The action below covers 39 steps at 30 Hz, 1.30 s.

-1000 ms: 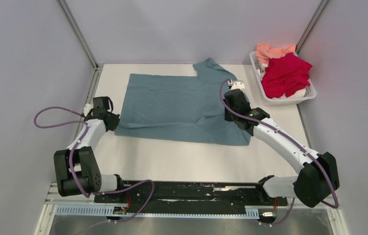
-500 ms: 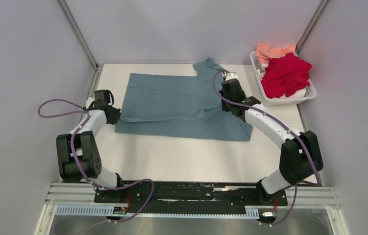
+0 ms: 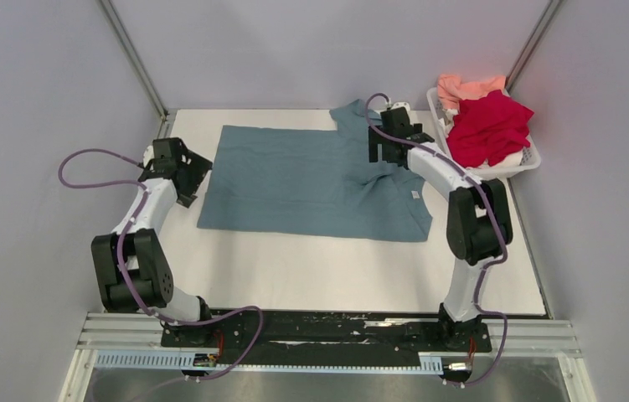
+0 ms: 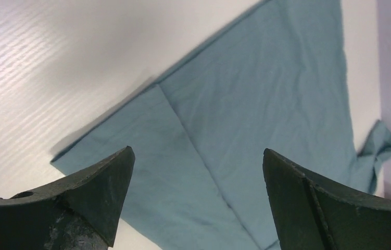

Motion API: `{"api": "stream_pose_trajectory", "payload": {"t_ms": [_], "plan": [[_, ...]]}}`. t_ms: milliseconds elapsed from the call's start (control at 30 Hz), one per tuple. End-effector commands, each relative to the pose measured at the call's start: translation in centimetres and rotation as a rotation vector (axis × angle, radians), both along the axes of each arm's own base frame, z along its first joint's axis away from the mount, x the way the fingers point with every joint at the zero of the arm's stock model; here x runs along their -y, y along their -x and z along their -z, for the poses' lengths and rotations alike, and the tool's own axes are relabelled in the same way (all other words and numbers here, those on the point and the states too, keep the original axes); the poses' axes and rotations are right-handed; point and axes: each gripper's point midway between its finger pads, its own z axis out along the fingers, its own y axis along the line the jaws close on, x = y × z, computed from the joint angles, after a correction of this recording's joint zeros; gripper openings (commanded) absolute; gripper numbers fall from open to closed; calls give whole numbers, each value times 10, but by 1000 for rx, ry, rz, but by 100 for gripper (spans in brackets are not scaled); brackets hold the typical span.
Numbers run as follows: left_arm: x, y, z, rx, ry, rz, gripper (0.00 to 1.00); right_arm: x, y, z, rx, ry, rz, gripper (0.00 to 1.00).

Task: Fold and stack the t-shirts
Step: Fold the flattened tshirt in 1/3 of the way

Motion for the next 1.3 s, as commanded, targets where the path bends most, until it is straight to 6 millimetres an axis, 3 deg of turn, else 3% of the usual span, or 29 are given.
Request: {"api": "stream_pose_trajectory", "payload": {"t_ms": [0, 100, 200, 300, 400, 567, 667, 767, 833, 900, 1033, 1167, 1200, 1267], "plan": [[33, 0, -24, 108, 49, 175, 100, -38, 49, -39, 25, -260, -117, 100], [64, 1, -21, 143, 82, 303, 100, -67, 86, -24, -29, -431, -234, 100], [95, 7, -9, 132, 94, 436, 100, -90, 105, -17, -37, -550, -339, 100], [98, 12, 6, 96, 77, 461, 100, -119, 112, -10, -86, -600, -444, 100], [116, 20, 19, 86, 116, 521, 100, -132, 101, 4, -109, -574, -444, 100], [115, 27, 37, 44, 109, 527, 100, -138, 58, 31, -119, -515, -405, 100], [111, 31, 50, 6, 93, 519, 100, -133, 35, 54, -144, -449, -344, 100], [105, 34, 57, -40, 72, 508, 100, -116, 2, 62, -108, -333, -258, 100], [103, 36, 60, -60, 62, 507, 100, -103, -24, 58, -62, -271, -200, 100], [102, 37, 61, -65, 58, 507, 100, -103, -47, 42, -5, -253, -200, 100], [103, 36, 55, -50, 55, 510, 100, -116, -58, -10, 88, -274, -281, 100], [109, 31, 44, -10, 76, 530, 100, -107, -25, -50, 124, -309, -274, 100], [110, 28, 42, 3, 80, 531, 100, -99, -6, -40, 91, -313, -249, 100], [113, 25, 36, 23, 87, 537, 100, -83, 27, -41, 72, -327, -195, 100]]}}
